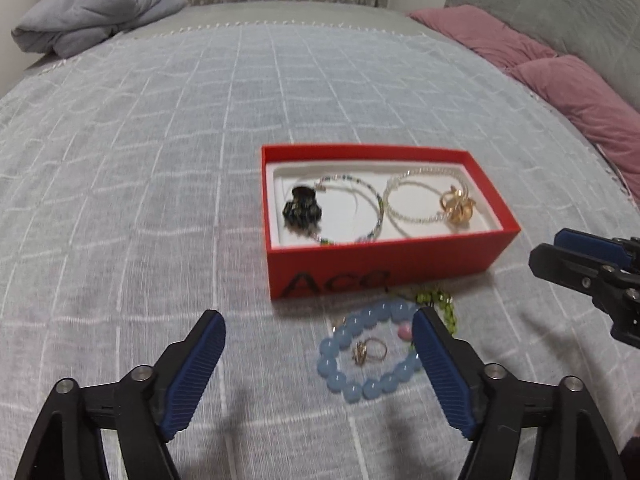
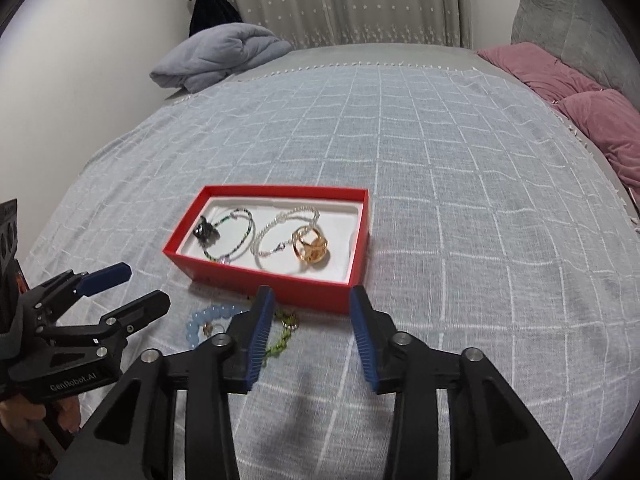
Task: Organize jewelry
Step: 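Move the left tool back toward the light-blue bead bracelet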
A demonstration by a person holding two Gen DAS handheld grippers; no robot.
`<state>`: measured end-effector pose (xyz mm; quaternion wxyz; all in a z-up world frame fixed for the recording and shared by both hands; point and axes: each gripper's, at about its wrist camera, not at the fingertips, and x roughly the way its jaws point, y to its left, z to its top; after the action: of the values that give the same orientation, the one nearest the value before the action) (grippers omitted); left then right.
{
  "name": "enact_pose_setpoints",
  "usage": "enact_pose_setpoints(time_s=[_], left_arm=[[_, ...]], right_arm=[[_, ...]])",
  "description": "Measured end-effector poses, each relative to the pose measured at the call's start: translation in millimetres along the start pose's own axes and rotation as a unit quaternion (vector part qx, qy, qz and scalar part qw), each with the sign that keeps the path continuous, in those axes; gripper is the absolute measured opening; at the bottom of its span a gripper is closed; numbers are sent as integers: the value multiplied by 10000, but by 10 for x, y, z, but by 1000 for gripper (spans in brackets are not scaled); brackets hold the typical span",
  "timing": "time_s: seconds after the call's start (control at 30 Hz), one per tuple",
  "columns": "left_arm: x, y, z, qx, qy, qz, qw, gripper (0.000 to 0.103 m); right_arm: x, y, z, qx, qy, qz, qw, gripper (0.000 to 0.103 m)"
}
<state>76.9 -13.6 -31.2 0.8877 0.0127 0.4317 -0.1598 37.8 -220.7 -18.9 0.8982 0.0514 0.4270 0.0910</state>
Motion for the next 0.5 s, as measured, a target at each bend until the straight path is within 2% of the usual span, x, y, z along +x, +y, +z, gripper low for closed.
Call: enact_pose_setpoints(time_s=[0.2, 0.33, 0.5], left_arm=[[30, 35, -141, -85, 224, -54, 9997, 89], [65, 45, -240, -32, 354, 0, 9994, 89], [100, 89, -341, -4, 451, 88, 9989, 89]], right_arm=[[-14, 49, -166, -168, 186, -63, 9997, 56], [4, 56, -256, -215, 354, -75, 9991, 56], [57, 39, -375, -298, 521, -284, 9978, 67]])
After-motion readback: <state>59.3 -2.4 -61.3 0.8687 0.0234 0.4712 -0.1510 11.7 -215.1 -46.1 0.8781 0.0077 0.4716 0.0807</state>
